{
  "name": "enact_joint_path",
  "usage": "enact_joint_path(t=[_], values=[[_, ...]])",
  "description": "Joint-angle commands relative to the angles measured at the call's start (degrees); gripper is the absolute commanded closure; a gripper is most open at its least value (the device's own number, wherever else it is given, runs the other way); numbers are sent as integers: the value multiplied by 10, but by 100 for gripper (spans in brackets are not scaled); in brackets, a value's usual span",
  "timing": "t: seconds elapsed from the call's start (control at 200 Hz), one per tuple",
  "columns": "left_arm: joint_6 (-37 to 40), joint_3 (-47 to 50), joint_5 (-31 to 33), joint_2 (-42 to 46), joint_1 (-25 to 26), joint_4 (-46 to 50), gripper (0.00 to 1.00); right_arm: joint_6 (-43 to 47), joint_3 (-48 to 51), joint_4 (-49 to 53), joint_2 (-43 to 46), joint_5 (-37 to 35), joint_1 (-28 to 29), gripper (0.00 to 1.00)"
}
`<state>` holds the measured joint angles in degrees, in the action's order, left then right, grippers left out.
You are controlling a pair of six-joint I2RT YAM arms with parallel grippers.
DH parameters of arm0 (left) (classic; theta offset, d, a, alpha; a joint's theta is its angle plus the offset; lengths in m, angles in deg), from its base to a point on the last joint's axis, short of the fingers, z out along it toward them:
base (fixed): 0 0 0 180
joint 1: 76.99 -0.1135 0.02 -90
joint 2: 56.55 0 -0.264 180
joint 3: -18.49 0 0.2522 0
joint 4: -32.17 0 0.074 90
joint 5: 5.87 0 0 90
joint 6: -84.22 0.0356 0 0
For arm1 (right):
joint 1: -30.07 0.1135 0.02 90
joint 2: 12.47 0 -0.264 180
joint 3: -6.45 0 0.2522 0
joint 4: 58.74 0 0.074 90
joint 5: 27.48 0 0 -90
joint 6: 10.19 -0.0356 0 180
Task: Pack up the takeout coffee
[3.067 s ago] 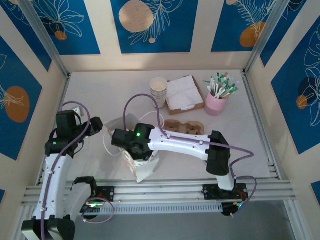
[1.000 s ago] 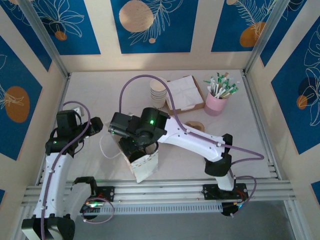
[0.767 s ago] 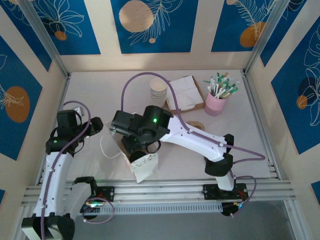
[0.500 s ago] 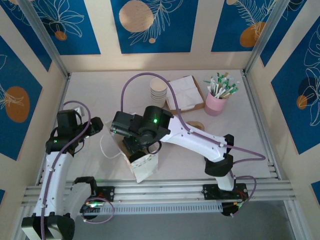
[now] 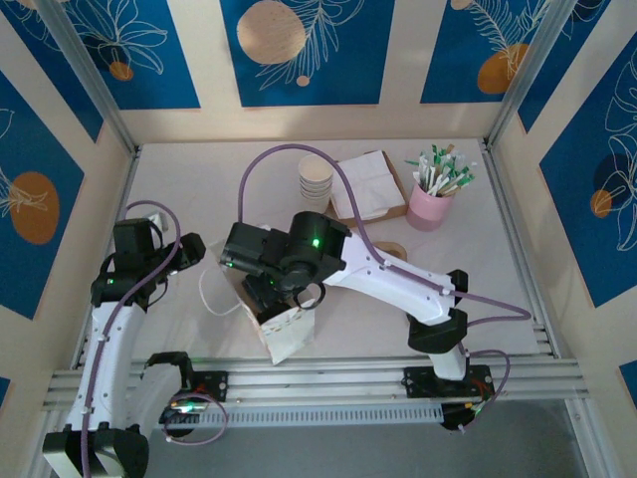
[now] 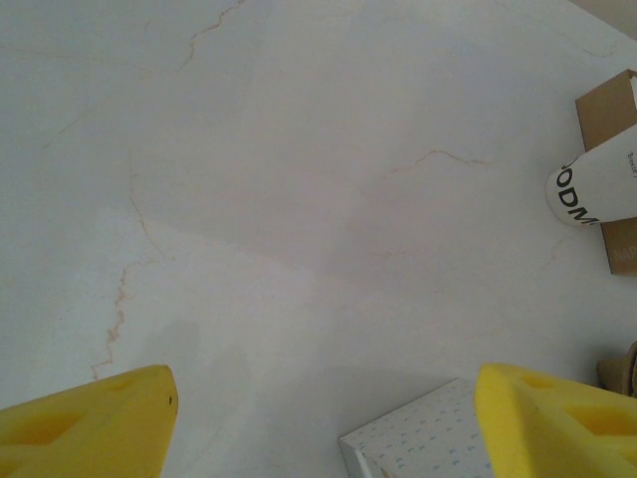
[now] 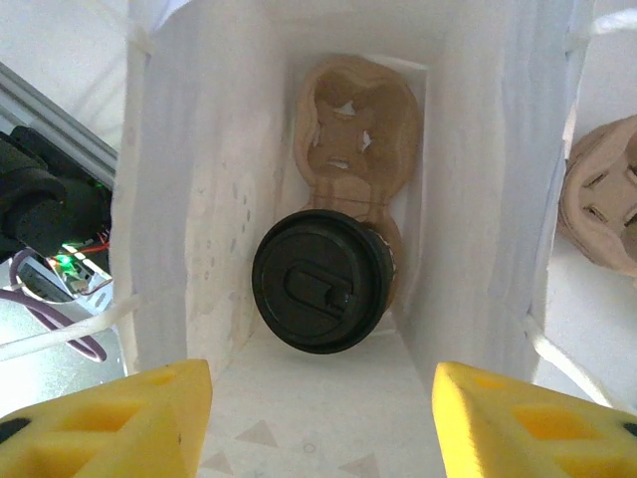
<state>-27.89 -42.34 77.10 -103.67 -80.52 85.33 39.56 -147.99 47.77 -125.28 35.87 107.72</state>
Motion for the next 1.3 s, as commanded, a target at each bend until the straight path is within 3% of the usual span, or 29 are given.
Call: enact_joint_path(t=[0.0,0.21,0.515,0.64,0.865,1.06,1.296], values=[[1,2,2,-3,-6,0,22,28,-16,-3,20,-15,12,39],[3,2,5,3,-7,-1,22,82,14,-77,84,-83,26,39],[4,3,12,11,-7,-2,22,179,221,-346,268,-202,1,37],[4,4,16,12,-7,-1,22,169,295,-402,332,-197,-72,36],[6,4,21,11,-7,-2,22,137,391,-396,391,-141,-248,35],[7,4,23,10,-7,-1,22,142,438,-409,381,-49,-380,35],[7,5,23,9,-7,0,22,147,449,-412,342,-36,-494,43]])
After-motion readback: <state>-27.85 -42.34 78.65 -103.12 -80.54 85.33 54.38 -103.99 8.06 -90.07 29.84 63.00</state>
